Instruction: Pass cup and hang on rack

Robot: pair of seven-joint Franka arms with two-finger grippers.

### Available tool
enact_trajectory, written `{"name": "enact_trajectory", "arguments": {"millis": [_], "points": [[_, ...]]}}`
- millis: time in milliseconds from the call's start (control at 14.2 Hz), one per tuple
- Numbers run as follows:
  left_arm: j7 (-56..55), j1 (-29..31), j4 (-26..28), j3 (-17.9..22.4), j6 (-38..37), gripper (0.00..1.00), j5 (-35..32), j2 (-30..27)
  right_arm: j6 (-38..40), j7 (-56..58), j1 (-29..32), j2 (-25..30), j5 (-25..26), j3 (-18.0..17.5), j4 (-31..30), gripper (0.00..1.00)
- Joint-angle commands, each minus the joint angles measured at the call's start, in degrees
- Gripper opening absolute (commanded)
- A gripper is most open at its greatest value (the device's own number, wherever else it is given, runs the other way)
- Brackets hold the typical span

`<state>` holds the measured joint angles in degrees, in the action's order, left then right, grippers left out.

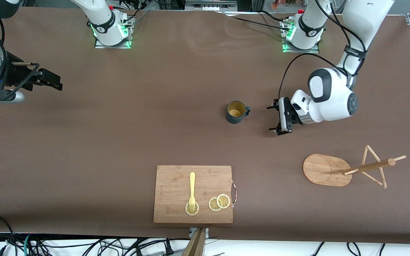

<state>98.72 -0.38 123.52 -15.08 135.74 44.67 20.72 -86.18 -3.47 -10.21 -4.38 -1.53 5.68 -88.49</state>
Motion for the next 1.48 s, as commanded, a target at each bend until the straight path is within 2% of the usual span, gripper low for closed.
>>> {"name": "enact_trajectory", "arguments": {"millis": [0,211,352,633,914,1266,1406], "points": [[8.65,0.12,5.15,-3.55,7.67,1.0,10.04,-0.86,-0.13,0.4,0.28,1.04,1.62,-0.84,-0.98,1.0],[24.27,-1.63,5.94,-3.73,8.58,1.0,26.64,2.48,-0.04,0.39,0.19,0.69,1.18,-0.76,0.24,1.0],[32.72,-1.81,6.82,-3.73,8.58,1.0,34.66,3.98,0.14,0.66,-0.07,0.6,1.53,-0.84,0.87,1.0],[37.76,-1.9,7.18,-3.73,8.66,1.0,38.38,5.82,1.45,1.36,0.28,0.78,1.09,-0.05,2.1,1.0],[43.39,-3.48,7.18,-3.73,8.66,1.0,45.05,7.76,1.37,0.22,0.36,0.78,1.0,-0.05,2.63,1.0],[43.4,-4.19,7.09,-3.82,8.66,1.0,45.59,8.11,1.28,0.04,0.28,0.6,0.91,-0.14,2.63,1.0],[43.4,-4.36,7.18,-3.73,8.66,0.97,45.86,8.11,1.28,0.13,0.28,0.6,0.91,-0.14,2.63,1.0]]}}
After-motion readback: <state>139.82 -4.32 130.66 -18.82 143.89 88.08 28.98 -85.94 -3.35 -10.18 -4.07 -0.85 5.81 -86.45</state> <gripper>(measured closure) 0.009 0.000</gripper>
